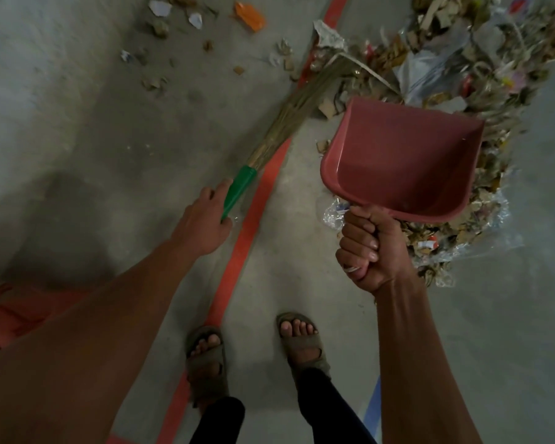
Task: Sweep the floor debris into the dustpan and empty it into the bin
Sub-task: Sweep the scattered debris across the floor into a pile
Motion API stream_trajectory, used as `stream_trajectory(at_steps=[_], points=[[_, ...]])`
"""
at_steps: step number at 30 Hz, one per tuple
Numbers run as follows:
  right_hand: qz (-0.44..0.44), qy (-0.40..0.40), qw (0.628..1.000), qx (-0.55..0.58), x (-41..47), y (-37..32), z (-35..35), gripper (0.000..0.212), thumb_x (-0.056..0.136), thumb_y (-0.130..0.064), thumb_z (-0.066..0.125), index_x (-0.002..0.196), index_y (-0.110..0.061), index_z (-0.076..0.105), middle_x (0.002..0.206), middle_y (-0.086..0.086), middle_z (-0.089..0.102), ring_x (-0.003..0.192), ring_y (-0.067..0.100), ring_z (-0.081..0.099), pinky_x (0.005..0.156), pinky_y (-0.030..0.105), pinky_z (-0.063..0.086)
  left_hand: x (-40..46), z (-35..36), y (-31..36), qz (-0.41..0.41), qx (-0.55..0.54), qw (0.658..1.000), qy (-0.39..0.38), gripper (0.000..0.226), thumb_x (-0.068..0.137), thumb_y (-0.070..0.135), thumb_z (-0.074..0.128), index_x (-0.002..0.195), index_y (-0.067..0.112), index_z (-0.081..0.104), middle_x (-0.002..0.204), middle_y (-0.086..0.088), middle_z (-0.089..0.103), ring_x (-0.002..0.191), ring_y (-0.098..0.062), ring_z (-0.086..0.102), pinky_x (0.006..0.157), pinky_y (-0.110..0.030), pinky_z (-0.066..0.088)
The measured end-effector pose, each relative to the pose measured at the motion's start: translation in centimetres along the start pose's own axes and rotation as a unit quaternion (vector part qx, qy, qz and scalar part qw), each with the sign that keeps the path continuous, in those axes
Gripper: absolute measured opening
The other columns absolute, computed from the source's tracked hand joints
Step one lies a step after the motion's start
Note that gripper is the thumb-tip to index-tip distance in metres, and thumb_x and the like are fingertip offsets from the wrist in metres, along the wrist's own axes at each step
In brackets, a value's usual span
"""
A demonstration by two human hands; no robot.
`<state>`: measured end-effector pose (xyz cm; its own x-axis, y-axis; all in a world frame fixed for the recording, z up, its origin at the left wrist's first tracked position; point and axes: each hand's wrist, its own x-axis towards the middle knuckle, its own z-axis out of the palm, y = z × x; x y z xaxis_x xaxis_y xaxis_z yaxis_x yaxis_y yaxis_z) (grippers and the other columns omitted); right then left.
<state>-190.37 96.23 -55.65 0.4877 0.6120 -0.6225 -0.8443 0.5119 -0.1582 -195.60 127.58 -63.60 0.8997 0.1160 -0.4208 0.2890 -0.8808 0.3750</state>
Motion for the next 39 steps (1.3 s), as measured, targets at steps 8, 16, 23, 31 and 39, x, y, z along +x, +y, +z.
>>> stream_trajectory(at_steps=[8,16,23,31,39], points=[[0.003,-0.001,1.000,-0.011,3.1,3.5,4.5,0.040,0.098,-0.020,0.043,0.059,-0.024,0.032,0.043,-0.009,0.015,0.032,0.007,0.009,0.037,0.020,0.010,0.2,-5.6,-5.6,-0.005,-0.035,0.996,0.083,0.067,0.100,0.023,0.059,0.161,0.019,0.032,0.143,-0.018,0.054,0.119,-0.043,0.058,0.098,-0.048,0.049],[0.031,-0.014,0.999,-0.034,6.6,6.8,8.8,0.041,0.097,-0.020,0.045,0.059,-0.024,0.029,0.044,-0.009,0.012,0.032,0.007,0.008,0.036,0.019,0.007,1.3,-10.6,-12.8,-0.112,-0.009,0.984,0.135,0.067,0.101,0.017,0.056,0.162,0.011,0.027,0.156,-0.024,0.042,0.136,-0.044,0.045,0.112,-0.046,0.037],[0.053,0.002,0.997,-0.054,8.4,9.1,11.3,0.042,0.097,-0.020,0.041,0.056,-0.024,0.031,0.038,-0.009,0.021,0.032,0.007,0.007,0.032,0.018,0.011,3.4,-11.4,-16.3,-0.285,0.008,0.957,0.051,0.066,0.098,0.018,0.055,0.157,0.001,0.031,0.150,-0.025,0.047,0.132,-0.044,0.051,0.105,-0.047,0.045],[0.060,0.004,0.996,-0.062,9.0,10.8,12.8,0.042,0.097,-0.021,0.042,0.056,-0.023,0.032,0.038,-0.009,0.021,0.030,0.007,0.010,0.031,0.016,0.014,3.2,-8.5,-15.7,-0.126,0.019,0.991,-0.044,0.053,0.099,0.023,0.058,0.148,0.008,0.049,0.141,-0.024,0.057,0.126,-0.042,0.058,0.104,-0.043,0.047],[0.041,0.012,0.999,-0.032,6.7,12.2,14.3,0.041,0.098,-0.019,0.041,0.062,-0.025,0.023,0.038,-0.009,0.022,0.030,0.007,0.010,0.035,0.018,0.009,-0.2,-10.5,-16.1,0.004,0.008,1.000,0.022,0.069,0.098,0.024,0.061,0.161,0.022,0.033,0.137,-0.021,0.059,0.116,-0.045,0.060,0.098,-0.047,0.050]])
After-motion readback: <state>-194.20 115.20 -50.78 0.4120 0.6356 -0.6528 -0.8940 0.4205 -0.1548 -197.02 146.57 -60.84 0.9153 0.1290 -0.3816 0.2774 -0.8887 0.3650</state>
